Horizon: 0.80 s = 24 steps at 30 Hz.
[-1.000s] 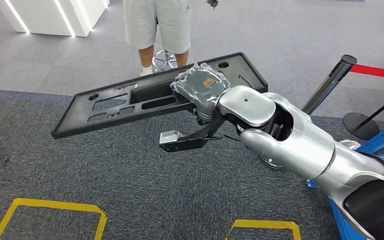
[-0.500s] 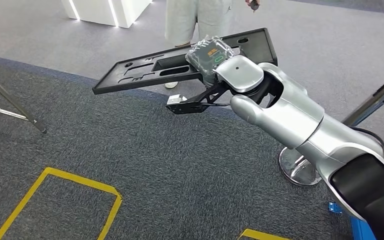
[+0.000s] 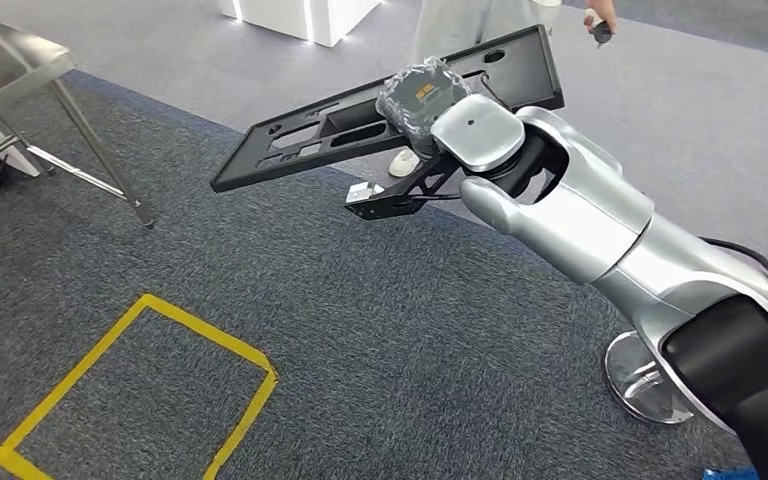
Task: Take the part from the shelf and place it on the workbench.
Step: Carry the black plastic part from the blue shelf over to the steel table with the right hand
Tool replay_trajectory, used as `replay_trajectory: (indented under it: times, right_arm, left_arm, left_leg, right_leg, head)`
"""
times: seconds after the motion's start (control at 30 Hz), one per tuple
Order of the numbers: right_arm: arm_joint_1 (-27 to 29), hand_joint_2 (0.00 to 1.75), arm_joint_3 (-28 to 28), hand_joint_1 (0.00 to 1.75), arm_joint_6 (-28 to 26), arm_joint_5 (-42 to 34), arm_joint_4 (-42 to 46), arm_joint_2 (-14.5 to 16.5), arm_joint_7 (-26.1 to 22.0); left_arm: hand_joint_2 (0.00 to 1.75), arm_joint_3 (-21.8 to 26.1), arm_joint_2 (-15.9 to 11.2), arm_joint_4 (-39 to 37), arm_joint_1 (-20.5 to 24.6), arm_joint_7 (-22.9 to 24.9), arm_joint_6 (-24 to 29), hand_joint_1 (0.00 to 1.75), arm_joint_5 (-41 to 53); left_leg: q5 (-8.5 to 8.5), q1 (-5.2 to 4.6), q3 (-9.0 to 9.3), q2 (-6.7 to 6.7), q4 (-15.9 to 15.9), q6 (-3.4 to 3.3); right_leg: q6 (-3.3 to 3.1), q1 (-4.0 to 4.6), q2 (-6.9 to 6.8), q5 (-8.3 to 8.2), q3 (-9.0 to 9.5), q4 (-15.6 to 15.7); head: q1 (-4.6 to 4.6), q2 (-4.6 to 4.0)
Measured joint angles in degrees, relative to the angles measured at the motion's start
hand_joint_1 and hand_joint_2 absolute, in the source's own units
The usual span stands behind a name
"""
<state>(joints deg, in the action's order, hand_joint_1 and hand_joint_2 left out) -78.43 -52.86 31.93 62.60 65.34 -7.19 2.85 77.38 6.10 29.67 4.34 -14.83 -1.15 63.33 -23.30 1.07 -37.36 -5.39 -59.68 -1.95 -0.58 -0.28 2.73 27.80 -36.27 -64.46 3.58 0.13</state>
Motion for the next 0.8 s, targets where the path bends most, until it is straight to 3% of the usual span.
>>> replay_trajectory:
  times: [0.07,0.13,0.17,0.23,0.27,0.3,0.37,0.4,0.47,0.5,0.57,0.67,0.73,0.8]
  right_arm:
    - [-1.19,1.75,-0.94,1.75,0.54,1.12,-0.08,0.01,-1.78]
    - [-2.21,1.75,-2.03,1.75,1.05,1.44,-0.20,0.03,-3.39]
    - [-2.59,1.75,-2.47,1.75,1.20,1.47,-0.26,0.13,-3.95]
    - [-3.44,1.75,-3.14,1.75,1.43,1.53,-0.40,0.22,-4.64]
    - [-3.87,1.75,-3.43,1.75,1.53,1.62,-0.52,0.20,-4.93]
    - [-4.25,1.75,-3.79,1.75,1.60,1.74,-0.67,0.08,-5.21]
    - [-4.59,1.75,-4.76,1.75,1.67,1.98,-1.00,-0.15,-5.82]
    - [-4.62,1.75,-5.29,1.75,1.67,2.04,-1.14,-0.25,-6.11]
    - [-4.75,1.75,-6.24,1.75,1.70,2.10,-1.33,-0.44,-6.52]
    - [-4.92,1.75,-6.63,1.75,1.70,2.11,-1.40,-0.54,-6.65]
    - [-5.44,1.75,-7.40,1.75,1.69,2.09,-1.54,-0.83,-6.82]
    - [-6.04,1.75,-8.47,1.75,1.68,1.90,-1.66,-1.06,-6.91]
    - [-6.40,1.75,-9.02,1.75,1.71,2.09,-1.71,-1.32,-6.88]
    - [-6.63,1.75,-9.55,1.75,1.72,2.40,-1.74,-1.78,-6.84]
  left_arm:
    - [1.75,-0.01,0.02,-0.24,-0.01,-0.14,-0.05,0.00,-0.01]
    - [1.75,-0.01,-0.05,-0.46,-0.05,-0.22,-0.04,0.00,-0.04]
    - [1.75,-0.01,-0.13,-0.62,-0.07,-0.25,-0.02,0.00,-0.09]
    - [1.75,-0.01,-0.45,-0.89,-0.04,-0.32,0.07,0.00,-0.25]
    - [1.75,-0.01,-0.64,-1.01,0.00,-0.36,0.15,0.00,-0.31]
    - [1.75,-0.01,-0.80,-1.10,0.04,-0.39,0.24,0.00,-0.36]
    - [1.75,-0.01,-0.94,-1.32,0.04,-0.36,0.39,0.00,-0.38]
    - [1.75,-0.01,-0.96,-1.43,0.00,-0.32,0.43,0.00,-0.38]
    - [1.75,-0.01,-1.10,-1.51,-0.06,-0.25,0.49,0.00,-0.38]
    - [1.75,-0.02,-1.16,-1.55,-0.05,-0.24,0.48,0.00,-0.38]
    - [1.75,-0.03,-1.34,-1.61,0.00,-0.22,0.44,0.00,-0.38]
    - [1.75,-0.03,-1.35,-1.66,-0.10,-0.20,0.20,0.00,-0.38]
    - [1.75,-0.03,-1.29,-1.65,-0.06,-0.20,0.10,0.00,-0.38]
    - [1.75,-0.03,-1.29,-1.65,0.04,-0.20,0.05,0.00,-0.38]
  left_leg:
    - [0.24,0.25,-0.39,-1.24,0.00,0.53]
    - [0.63,0.56,-0.67,-2.54,0.34,1.36]
    - [0.62,0.53,-0.81,-2.11,0.29,1.67]
    - [-0.98,0.24,-1.95,0.95,-2.02,2.09]
    - [-2.61,0.23,-3.23,3.00,-4.83,2.22]
    - [-4.41,0.28,-4.82,4.18,-8.35,2.42]
    - [-6.25,0.51,-7.20,4.95,-13.70,2.86]
    - [-5.70,0.62,-7.03,5.16,-13.66,3.07]
    - [-2.66,0.76,-3.75,6.22,-7.81,3.34]
    - [-1.55,0.56,-1.78,7.34,-4.33,3.23]
    - [-0.76,0.20,0.30,8.61,-0.24,2.48]
    - [-0.82,0.14,0.20,7.06,0.03,1.14]
    - [-0.58,0.37,0.33,5.90,0.31,0.43]
    - [-0.47,0.35,0.34,4.70,0.39,-0.04]
  right_leg:
    - [-0.47,0.13,1.74,-1.29,1.76,4.26]
    - [-0.56,0.23,0.91,-1.34,2.12,5.07]
    - [-0.66,0.14,0.13,-1.56,2.44,5.62]
    - [-1.06,-0.17,-1.54,-2.06,3.06,6.71]
    - [-1.18,-0.12,-2.35,-2.16,3.22,6.96]
    - [-1.31,-0.09,-3.11,-2.16,3.23,7.00]
    - [-1.30,-0.07,-4.69,-2.05,3.19,6.93]
    - [-1.22,-0.08,-5.46,-1.94,3.19,6.84]
    - [-0.83,-0.15,-6.88,-1.54,3.20,6.41]
    - [-0.52,-0.02,-7.51,-1.24,3.13,6.07]
    - [0.11,0.36,-8.61,-0.70,3.04,5.48]
    - [1.00,0.52,-9.67,-0.25,3.36,5.37]
    - [1.55,0.12,-7.36,1.60,2.52,2.99]
    - [1.82,-0.17,-4.05,5.24,-0.68,-3.94]
  head:
    - [-0.01,0.00]
    - [-0.03,0.01]
    - [-0.01,0.01]
    - [0.15,0.01]
    - [0.22,0.00]
    - [0.28,0.00]
    - [0.28,0.00]
    - [0.28,0.00]
    - [0.29,0.00]
    - [0.32,0.00]
    - [0.31,0.01]
    - [0.29,0.01]
    - [0.29,0.00]
    - [0.28,0.01]
